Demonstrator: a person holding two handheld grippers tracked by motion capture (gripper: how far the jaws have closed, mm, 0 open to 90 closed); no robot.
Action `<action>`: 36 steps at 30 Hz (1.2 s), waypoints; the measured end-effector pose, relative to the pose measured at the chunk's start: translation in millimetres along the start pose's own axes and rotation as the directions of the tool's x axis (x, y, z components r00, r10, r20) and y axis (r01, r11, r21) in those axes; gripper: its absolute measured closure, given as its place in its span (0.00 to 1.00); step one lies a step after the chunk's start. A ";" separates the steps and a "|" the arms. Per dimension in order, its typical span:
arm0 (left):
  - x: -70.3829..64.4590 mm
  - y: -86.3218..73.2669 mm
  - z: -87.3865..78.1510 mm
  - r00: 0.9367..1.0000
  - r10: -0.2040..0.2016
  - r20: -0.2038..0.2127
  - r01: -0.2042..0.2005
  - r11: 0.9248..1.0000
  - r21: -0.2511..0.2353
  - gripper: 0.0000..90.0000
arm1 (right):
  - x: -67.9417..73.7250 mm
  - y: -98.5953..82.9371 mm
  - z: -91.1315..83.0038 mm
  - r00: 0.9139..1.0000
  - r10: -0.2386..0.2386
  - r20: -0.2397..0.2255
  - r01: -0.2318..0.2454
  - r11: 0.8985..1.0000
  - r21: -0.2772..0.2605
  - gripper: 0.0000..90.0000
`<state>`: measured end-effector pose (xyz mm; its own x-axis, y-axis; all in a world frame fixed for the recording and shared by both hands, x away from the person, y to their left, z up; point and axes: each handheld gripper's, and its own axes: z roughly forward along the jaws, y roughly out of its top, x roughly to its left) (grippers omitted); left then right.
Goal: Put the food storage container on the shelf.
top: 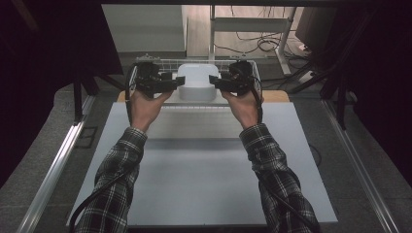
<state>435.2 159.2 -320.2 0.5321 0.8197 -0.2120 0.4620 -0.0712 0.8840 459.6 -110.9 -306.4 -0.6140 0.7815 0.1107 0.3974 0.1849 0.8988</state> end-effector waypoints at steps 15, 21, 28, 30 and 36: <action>-11.3 -5.8 -11.7 0.988 0.050 0.143 -0.052 0.999 0.009 0.19 | 1.6 -8.0 -13.0 0.994 -0.026 -0.109 0.028 0.999 0.017 0.23; -13.6 -18.0 -14.3 0.986 0.048 0.159 -0.051 0.999 0.016 0.11 | 0.1 -19.3 -20.0 0.993 -0.049 -0.105 0.051 0.998 0.023 0.13; -17.6 -34.7 -18.5 0.983 0.087 0.160 -0.092 0.995 0.029 0.07 | -0.1 -33.3 -27.9 0.991 -0.063 -0.117 0.067 0.997 0.035 0.08; -17.7 -37.1 -19.2 0.983 0.093 0.158 -0.098 0.995 0.027 0.06 | -0.1 -34.7 -28.8 0.991 -0.070 -0.118 0.074 0.997 0.033 0.08; -20.3 -50.0 -24.4 0.980 0.120 0.158 -0.125 0.992 0.024 0.03 | 3.8 -43.0 -35.2 0.987 -0.087 -0.133 0.092 0.995 0.030 0.07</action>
<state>384.0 160.0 -349.9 0.6888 0.7052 -0.1677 0.4085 -0.1865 0.8935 416.1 -136.8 -329.7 -0.7318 0.6759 0.0876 0.3593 0.2734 0.8923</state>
